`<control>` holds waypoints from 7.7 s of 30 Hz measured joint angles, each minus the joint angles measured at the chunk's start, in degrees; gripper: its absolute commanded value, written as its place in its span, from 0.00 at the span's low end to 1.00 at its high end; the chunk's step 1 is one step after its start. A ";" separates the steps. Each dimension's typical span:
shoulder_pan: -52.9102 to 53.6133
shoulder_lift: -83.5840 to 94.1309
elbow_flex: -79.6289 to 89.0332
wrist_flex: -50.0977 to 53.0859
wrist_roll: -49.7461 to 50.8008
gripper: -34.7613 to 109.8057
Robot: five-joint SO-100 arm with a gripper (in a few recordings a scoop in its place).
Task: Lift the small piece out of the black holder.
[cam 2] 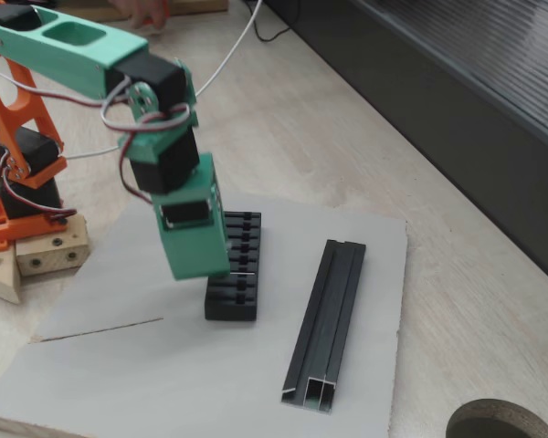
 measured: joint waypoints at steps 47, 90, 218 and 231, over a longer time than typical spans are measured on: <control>-0.09 -1.32 0.70 -0.79 0.26 0.48; -0.88 -1.32 0.97 -3.34 0.00 0.48; 7.21 39.81 -1.14 -3.34 0.26 0.27; 7.21 39.81 -5.62 -2.90 0.26 0.27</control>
